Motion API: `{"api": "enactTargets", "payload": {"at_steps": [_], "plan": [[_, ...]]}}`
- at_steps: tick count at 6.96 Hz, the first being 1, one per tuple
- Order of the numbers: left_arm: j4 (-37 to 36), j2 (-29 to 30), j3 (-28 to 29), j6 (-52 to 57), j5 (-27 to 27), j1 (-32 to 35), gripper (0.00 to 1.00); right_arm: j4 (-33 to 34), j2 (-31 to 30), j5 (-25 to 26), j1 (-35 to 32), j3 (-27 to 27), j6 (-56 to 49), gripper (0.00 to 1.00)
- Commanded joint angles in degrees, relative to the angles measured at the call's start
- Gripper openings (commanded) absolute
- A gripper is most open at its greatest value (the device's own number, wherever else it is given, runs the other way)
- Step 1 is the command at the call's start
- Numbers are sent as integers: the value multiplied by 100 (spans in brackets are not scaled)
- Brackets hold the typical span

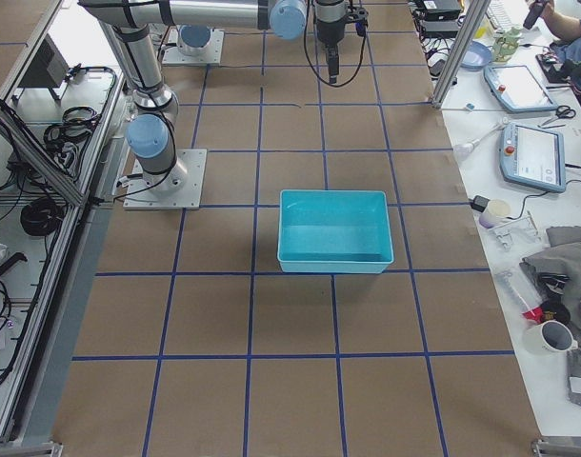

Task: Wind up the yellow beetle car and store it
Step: 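Release the car and raise the left gripper away while the right gripper approaches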

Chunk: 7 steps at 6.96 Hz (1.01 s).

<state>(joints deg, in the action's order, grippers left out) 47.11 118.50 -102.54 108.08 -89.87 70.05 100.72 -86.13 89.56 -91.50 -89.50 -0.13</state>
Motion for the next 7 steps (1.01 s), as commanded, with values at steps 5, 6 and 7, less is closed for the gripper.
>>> {"api": "enactTargets", "payload": {"at_steps": [5, 6, 7], "plan": [[1322, -923, 347, -2758, 101, 1376, 98, 0, -9, 0, 1, -15, -4, 100], [1919, -1195, 462, -3201, 145, 1492, 98, -9, -9, 0, 1, -15, 4, 100], [2308, -1502, 603, -4075, 275, 1528, 97, -18, -9, 0, 1, -15, 4, 100]]}}
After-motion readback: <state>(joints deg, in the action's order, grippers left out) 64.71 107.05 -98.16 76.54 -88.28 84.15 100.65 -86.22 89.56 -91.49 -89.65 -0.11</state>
